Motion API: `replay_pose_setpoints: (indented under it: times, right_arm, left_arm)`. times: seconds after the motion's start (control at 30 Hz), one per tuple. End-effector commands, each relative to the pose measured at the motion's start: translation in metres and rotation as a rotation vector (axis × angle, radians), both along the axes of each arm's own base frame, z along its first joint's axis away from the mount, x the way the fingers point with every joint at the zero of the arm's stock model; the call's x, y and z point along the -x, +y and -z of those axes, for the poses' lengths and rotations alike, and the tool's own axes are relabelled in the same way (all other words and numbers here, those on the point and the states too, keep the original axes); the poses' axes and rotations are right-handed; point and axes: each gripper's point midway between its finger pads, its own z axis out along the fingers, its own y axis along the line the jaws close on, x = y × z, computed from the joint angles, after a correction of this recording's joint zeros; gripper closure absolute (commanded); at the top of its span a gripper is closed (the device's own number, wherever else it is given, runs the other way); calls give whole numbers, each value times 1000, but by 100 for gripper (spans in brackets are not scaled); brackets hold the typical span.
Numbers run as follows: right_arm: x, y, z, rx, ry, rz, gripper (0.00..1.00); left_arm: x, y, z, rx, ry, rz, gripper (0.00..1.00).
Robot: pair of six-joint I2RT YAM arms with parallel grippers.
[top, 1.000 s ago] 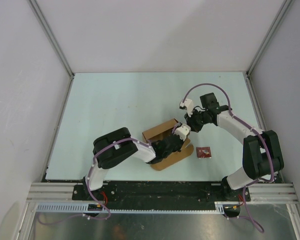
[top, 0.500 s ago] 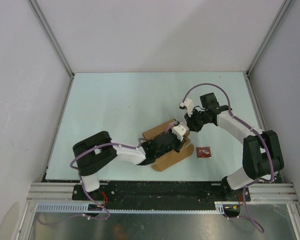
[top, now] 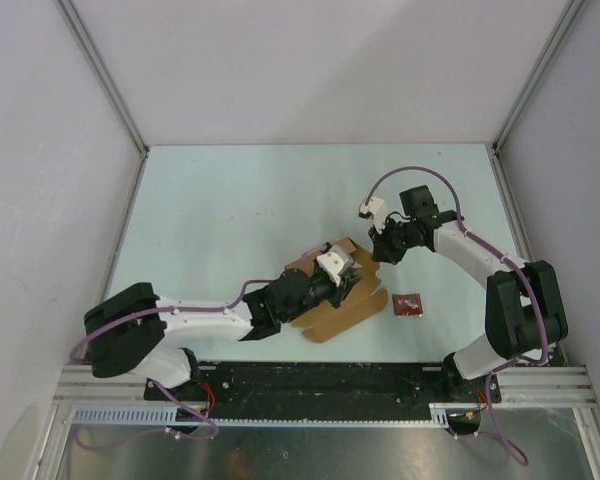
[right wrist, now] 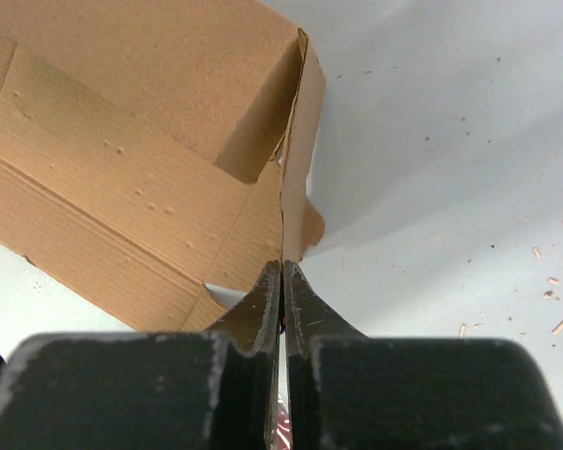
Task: Fold the paper box
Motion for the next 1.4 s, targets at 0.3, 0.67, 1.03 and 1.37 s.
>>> replay_pose_setpoints:
  times: [0.3, 0.67, 1.03, 1.37]
  right_arm:
    - [10, 0, -3, 3, 1, -16, 100]
    - [14, 2, -8, -1, -6, -27, 100]
    - [22, 13, -10, -15, -1, -67, 88]
    - [27, 19, -13, -37, 0, -96, 61]
  left_arm:
    - [-77, 61, 23, -79, 3, -305, 74]
    - [-98, 59, 50, -163, 12, -340, 74]
    - [-101, 59, 57, -174, 23, -339, 75]
    - [-100, 59, 61, -178, 31, -336, 75]
